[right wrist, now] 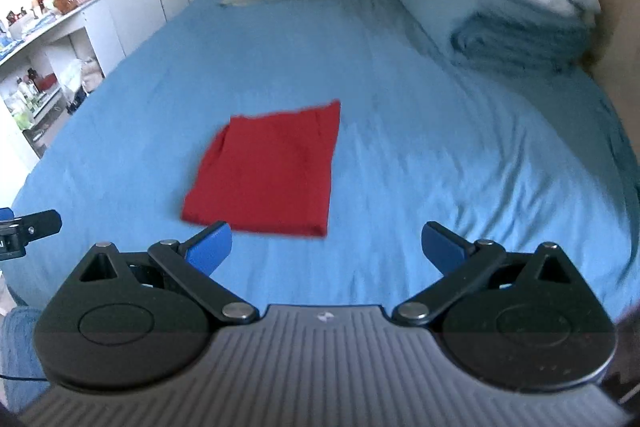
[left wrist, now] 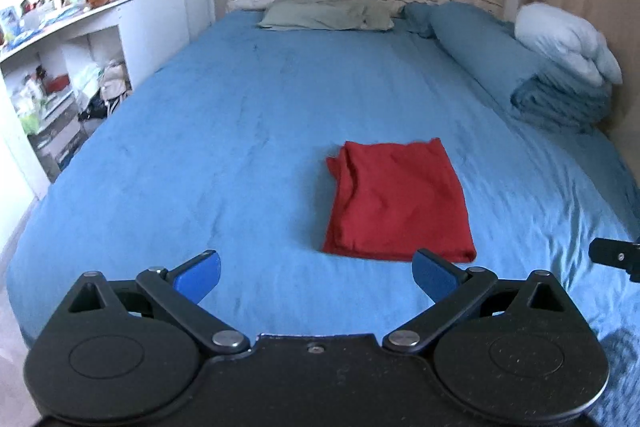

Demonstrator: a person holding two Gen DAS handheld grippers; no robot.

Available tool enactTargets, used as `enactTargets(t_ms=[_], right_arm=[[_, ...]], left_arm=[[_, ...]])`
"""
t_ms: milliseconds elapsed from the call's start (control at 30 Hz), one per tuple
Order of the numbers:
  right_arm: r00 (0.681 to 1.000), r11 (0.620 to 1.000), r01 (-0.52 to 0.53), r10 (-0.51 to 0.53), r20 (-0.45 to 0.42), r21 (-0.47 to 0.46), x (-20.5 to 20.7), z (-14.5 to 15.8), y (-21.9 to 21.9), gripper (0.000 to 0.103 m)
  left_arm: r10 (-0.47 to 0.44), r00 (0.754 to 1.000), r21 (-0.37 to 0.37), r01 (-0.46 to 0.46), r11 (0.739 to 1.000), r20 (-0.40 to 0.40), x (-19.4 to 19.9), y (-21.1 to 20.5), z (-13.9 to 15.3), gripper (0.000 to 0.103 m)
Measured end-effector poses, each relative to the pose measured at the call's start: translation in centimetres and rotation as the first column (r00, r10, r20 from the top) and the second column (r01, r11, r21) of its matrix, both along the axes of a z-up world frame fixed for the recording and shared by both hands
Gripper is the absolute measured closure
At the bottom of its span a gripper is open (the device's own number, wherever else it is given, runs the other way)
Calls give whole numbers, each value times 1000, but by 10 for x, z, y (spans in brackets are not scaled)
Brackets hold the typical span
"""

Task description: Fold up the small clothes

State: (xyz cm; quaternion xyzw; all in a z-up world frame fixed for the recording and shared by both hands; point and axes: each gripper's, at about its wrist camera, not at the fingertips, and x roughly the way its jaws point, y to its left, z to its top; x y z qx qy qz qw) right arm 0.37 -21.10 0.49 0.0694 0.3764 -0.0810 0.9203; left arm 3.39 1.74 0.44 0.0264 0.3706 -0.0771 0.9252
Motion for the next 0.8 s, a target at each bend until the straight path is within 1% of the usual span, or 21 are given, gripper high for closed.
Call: enactTargets(t_ms=[133, 333, 800], right_arm=[[999, 1000, 4, -4, -34, 1, -12, -15, 2, 0], [998, 999, 35, -36, -52, -8, -16, -26, 0, 0], [997, 999, 46, -47, -57, -11, -14, -30, -2, 0]], left_arm=[[-33, 999, 38, 33, 999, 14, -7, -8, -4, 0], [-58, 998, 32, 58, 998, 6, -10, -14, -9, 0], [-76, 997, 32, 76, 997, 1, -9, -18, -9, 0]])
